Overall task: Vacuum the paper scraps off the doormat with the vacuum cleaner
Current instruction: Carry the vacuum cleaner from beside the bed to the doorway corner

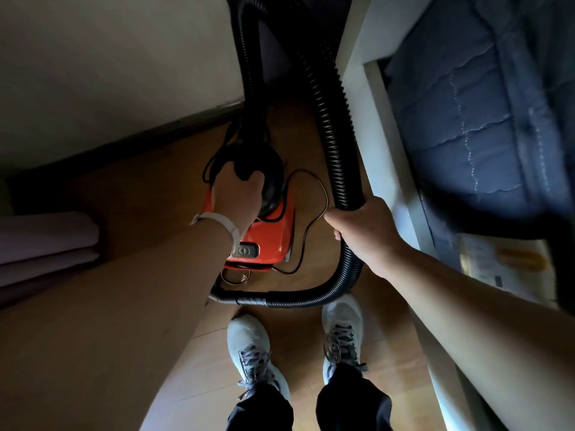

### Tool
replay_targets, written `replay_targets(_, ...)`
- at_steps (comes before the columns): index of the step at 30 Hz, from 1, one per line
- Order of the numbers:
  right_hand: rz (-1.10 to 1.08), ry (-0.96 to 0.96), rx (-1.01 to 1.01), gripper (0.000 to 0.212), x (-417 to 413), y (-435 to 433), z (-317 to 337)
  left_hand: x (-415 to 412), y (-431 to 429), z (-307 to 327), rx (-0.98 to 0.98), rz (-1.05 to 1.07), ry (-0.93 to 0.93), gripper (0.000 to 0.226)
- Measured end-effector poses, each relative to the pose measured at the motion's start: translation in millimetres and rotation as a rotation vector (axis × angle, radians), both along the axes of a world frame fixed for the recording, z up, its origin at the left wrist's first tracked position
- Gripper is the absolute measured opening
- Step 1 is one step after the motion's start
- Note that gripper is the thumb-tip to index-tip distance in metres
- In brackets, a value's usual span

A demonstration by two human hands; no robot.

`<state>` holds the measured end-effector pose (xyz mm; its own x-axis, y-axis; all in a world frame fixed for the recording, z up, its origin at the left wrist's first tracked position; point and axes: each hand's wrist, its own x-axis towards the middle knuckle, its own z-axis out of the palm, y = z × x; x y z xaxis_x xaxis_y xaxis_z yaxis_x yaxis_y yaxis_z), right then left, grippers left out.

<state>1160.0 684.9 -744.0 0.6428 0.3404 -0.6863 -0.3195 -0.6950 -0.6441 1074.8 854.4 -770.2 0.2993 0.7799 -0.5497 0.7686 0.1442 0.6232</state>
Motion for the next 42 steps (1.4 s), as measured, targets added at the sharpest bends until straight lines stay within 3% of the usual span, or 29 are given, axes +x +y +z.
replay_targets(5, -0.018, 0.024, 0.04, 0.024, -16, 11, 52, -19, 2, 49, 0.036, -0.037, 0.029, 0.016)
replay_targets(9, -0.073, 0.083, 0.103, 0.014, -25, 19, 109, -28, 5, 98, 0.034, -0.05, 0.03, 0.016)
replay_targets(16, -0.058, 0.054, 0.158, 0.012, -47, 19, 244, -49, 13, 233, 0.03, -0.078, -0.02, 0.032)
replay_targets(29, -0.02, -0.073, 0.225, 0.02, -47, 7, 469, -93, 0, 472, 0.106, -0.174, -0.148, 0.026)
replay_targets(35, -0.006, -0.144, 0.313, 0.02, -32, -13, 553, -97, -13, 547, 0.178, -0.238, -0.177, 0.031)
replay_targets(42, -0.072, -0.153, 0.457, 0.009, -10, -36, 616, -77, -31, 614, 0.321, -0.354, -0.183, 0.012)
